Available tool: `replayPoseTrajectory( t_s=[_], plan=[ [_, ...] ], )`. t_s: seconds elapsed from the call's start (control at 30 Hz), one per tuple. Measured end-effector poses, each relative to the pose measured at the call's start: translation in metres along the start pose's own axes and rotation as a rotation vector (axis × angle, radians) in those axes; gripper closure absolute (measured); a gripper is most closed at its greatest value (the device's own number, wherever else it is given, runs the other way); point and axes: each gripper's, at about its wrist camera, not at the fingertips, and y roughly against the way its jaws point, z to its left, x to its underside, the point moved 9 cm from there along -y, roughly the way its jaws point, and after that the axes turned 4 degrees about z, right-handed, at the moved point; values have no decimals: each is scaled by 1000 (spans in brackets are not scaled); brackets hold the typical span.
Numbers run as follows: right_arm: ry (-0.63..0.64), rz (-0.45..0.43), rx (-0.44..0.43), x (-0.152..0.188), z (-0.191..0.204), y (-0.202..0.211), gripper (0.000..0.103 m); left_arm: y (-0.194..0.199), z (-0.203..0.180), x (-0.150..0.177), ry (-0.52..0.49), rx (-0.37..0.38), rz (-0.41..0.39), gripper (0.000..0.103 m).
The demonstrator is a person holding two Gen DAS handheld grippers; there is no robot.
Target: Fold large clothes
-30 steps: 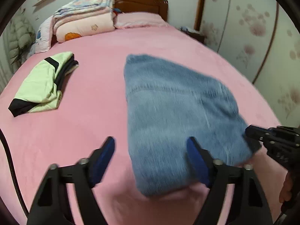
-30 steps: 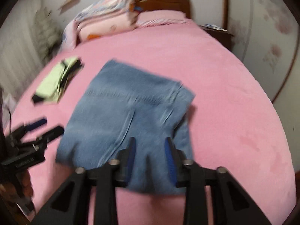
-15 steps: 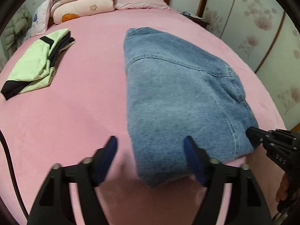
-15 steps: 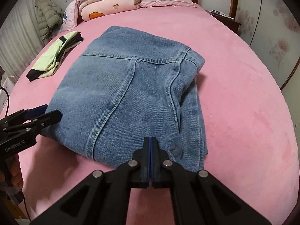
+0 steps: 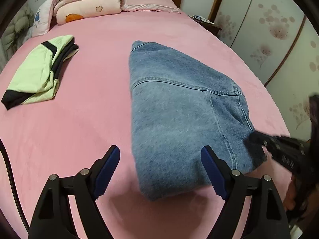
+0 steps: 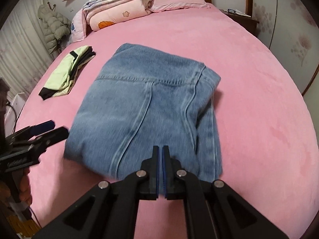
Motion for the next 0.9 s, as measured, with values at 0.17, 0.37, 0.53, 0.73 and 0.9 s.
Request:
replayPoseTrajectory(
  t_s=[0.17, 0.37, 0.53, 0.73, 0.9],
  plan=[
    [-13, 9, 19, -26, -20, -30, 101, -12, -15, 6, -40, 1, 20, 21],
    [-13, 40, 56, -23, -45, -48, 103, -31, -12, 25, -57, -17, 69, 19],
    [-160, 41, -39, -22, -58, -53, 103, -33, -6, 26, -49, -8, 77, 16],
    [-131, 30, -10, -26, -48, -37, 103, -25, -4, 20, -67, -28, 79, 16],
    [-103, -1, 14, -30, -44, -14, 100, -14, 0, 8, -34, -21, 85, 16]
  ],
)
